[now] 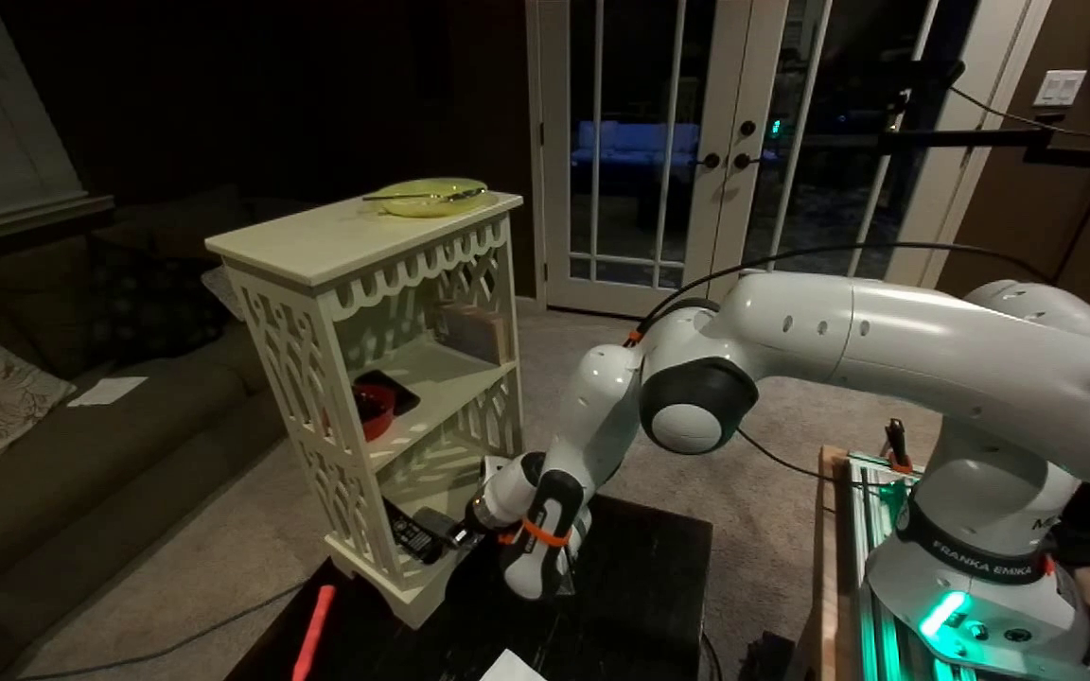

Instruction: Put the grey remote control on top of the shelf.

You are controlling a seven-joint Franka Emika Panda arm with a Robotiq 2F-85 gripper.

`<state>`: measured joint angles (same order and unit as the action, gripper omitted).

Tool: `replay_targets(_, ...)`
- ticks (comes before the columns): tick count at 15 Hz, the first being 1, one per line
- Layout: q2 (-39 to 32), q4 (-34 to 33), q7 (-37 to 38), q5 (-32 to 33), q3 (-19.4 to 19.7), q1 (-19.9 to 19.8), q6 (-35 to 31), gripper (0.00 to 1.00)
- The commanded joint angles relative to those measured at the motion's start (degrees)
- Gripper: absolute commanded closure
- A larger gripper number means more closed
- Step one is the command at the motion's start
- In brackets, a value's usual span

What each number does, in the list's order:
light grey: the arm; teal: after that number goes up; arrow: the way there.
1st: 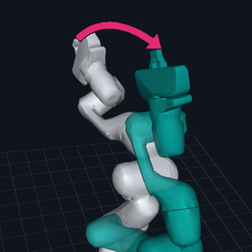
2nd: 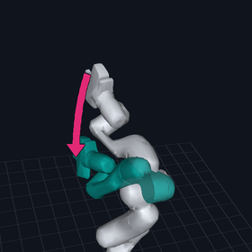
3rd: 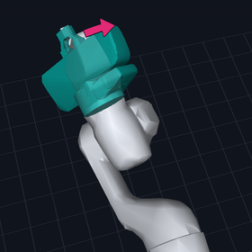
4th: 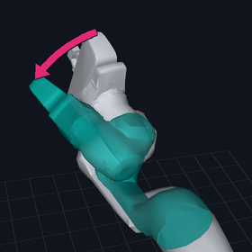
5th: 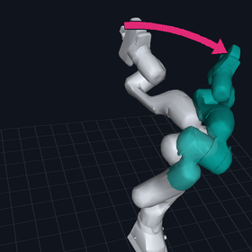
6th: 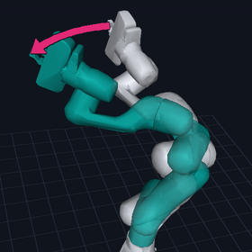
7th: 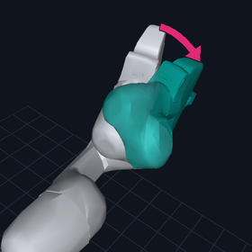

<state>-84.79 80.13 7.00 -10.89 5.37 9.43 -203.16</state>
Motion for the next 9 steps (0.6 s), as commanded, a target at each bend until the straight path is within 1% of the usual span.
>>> replay_targets(1,4.56,5.28,0.10,1.94,-3.31,-1.03,-2.81,0.77)
replay_targets(2,5.80,7.00,0.11,1.12,-3.29,-0.58,-3.98,0.77)
replay_targets(4,7.42,9.26,0.28,-1.76,-1.99,0.66,-5.51,0.77)
replay_targets(6,8.92,11.43,-1.26,-5.12,-1.57,1.17,-6.72,0.77)
replay_targets(9,12.47,17.39,-1.78,-7.44,-1.31,1.90,-7.27,0.77)
